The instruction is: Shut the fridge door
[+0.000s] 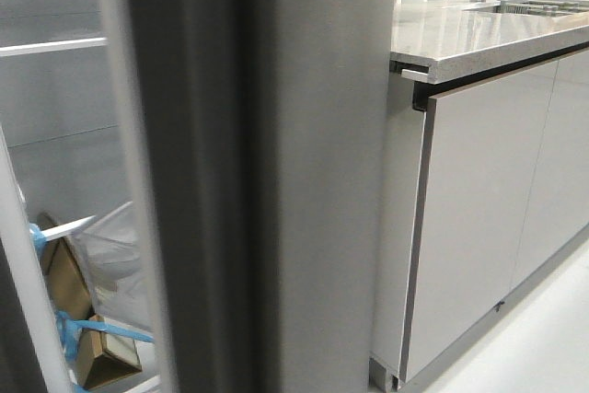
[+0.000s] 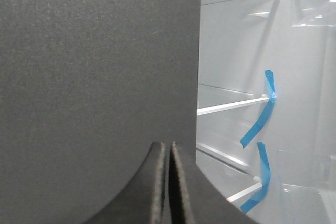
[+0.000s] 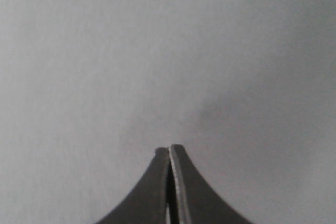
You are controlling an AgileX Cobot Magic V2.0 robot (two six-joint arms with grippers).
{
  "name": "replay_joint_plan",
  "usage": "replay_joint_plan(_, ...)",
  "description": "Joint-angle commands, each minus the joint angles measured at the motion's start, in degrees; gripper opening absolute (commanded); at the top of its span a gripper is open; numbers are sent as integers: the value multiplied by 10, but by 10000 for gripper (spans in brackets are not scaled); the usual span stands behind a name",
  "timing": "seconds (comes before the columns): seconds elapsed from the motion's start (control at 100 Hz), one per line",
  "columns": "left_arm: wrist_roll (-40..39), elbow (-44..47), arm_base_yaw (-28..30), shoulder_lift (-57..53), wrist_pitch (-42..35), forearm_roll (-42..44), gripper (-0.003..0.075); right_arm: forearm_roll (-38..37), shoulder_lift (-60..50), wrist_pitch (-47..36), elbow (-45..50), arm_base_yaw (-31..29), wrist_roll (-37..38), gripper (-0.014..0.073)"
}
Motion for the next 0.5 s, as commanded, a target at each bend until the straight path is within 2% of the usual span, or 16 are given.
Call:
replay_joint_plan(0.0,-1,20,-4,-6,-41,-2,-20,35,-15,-6,-20,17,-17,-73)
replay_joint_plan(0.15,-1,20,-4,-6,-41,-2,-20,35,-13,-46,-20,49,-21,-73)
replay_joint_plan(0.49,-1,20,-4,-6,-41,-2,-20,42,25,-17,-63,63,-49,-73)
